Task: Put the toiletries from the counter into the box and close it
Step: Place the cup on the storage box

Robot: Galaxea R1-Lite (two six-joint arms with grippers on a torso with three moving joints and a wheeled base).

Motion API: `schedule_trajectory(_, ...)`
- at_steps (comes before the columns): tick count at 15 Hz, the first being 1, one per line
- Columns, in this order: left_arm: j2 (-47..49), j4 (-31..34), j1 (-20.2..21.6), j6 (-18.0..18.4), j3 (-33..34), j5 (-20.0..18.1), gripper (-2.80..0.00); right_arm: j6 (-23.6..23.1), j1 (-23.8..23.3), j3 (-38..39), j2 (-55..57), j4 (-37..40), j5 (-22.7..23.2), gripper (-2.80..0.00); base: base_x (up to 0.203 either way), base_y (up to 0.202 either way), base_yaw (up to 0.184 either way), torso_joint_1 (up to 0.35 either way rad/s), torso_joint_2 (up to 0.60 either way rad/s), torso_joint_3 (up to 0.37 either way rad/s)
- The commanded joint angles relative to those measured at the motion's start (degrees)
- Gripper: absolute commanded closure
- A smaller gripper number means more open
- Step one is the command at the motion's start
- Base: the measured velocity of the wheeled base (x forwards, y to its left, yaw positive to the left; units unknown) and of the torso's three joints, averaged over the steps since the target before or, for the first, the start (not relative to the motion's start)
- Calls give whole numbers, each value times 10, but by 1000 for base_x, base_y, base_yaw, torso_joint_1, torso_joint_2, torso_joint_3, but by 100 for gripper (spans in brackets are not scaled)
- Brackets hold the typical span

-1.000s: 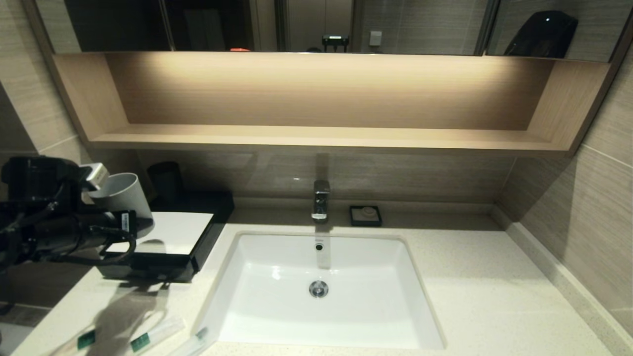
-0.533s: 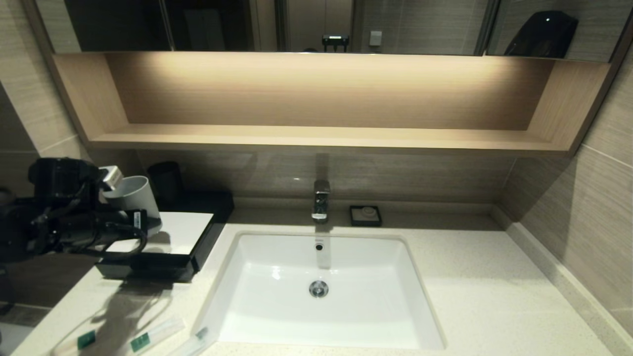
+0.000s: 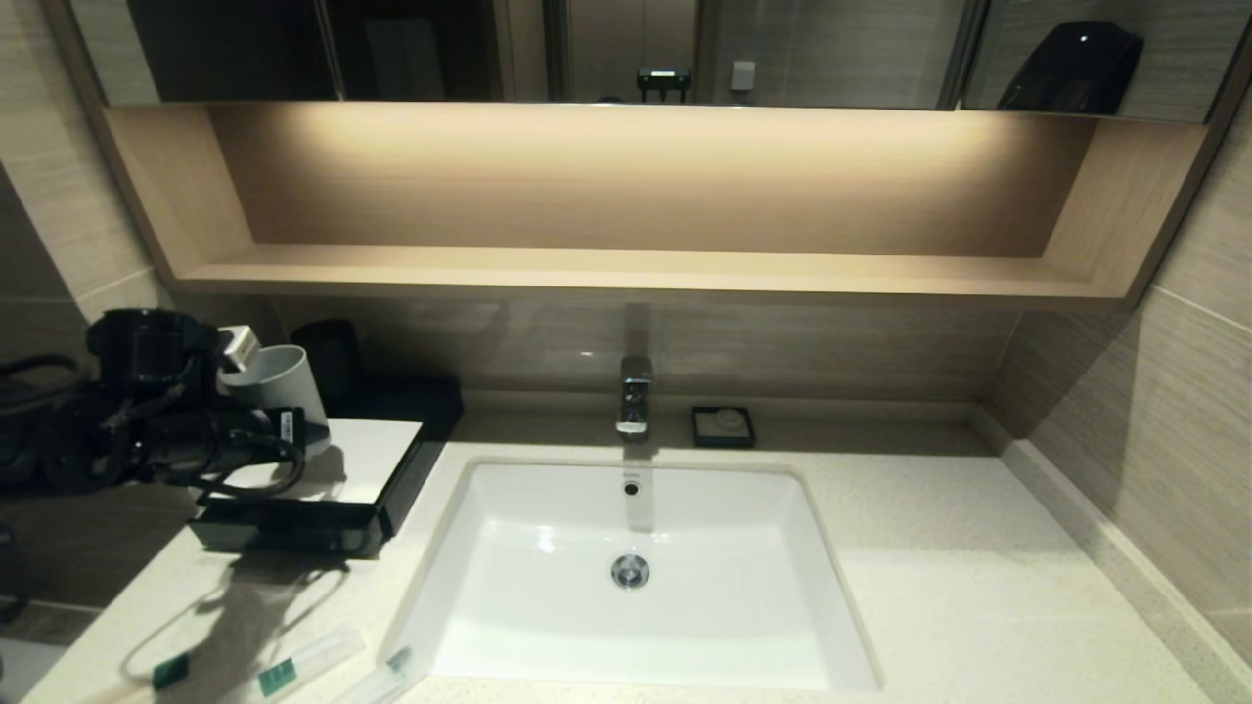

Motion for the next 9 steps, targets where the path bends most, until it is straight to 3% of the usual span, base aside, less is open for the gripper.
schedule_trajectory(1,17,-1,-4,-1,-8,0,0,0,0,0,0,0,0,0,0,0,0,0,0,0)
schedule_trajectory(9,60,-4,-31,-9,-39,13,0,0,0,0,0,0,0,0,0,0,0,0,0,0)
